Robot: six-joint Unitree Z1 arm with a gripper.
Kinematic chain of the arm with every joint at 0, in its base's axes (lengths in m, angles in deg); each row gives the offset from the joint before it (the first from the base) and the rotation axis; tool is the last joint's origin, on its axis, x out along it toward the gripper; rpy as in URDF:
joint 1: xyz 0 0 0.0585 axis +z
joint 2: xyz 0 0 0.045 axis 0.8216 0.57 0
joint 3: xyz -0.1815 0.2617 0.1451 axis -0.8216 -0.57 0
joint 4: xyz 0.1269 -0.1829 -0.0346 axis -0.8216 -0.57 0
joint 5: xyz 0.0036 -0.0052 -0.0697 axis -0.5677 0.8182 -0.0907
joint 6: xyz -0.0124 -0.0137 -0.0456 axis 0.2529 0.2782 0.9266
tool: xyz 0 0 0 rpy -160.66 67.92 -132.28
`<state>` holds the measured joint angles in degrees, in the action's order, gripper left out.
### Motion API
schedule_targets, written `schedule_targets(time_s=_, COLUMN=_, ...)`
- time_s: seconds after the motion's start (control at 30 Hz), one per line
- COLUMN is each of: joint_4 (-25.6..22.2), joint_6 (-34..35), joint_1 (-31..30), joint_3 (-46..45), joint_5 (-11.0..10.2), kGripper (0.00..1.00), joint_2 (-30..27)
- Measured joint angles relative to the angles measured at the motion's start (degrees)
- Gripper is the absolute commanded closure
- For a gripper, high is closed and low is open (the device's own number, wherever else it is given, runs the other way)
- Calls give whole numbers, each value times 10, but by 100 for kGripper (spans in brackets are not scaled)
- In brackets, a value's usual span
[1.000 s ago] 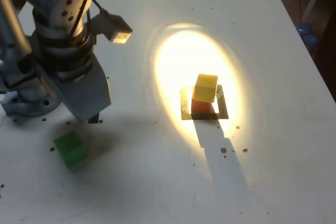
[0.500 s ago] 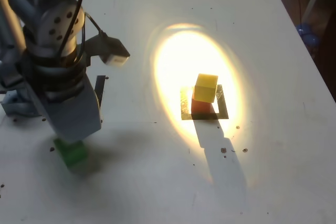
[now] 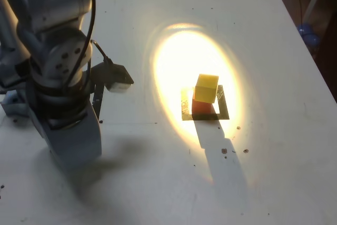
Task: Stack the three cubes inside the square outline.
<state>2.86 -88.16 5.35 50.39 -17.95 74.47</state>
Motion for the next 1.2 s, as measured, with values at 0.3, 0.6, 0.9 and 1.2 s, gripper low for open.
schedule_targets(time_s=0.3, joint_4=13, joint_6=16, joint_1=0, joint_3=-1, joint_5=1, kGripper=50, joint_2=12)
schedule_targets(time_s=0.6, joint_4=20, joint_6=20, joint_1=0, joint_3=-2, joint_5=-1, kGripper=74, joint_2=12)
schedule_targets(time_s=0.9, joint_4=23, joint_6=21, joint_1=0, joint_3=-2, joint_5=0, kGripper=74, joint_2=12)
schedule_targets(time_s=1.2, joint_4=-62, joint_6=21, joint_1=15, joint_3=66, joint_5=-32, kGripper=74, joint_2=9)
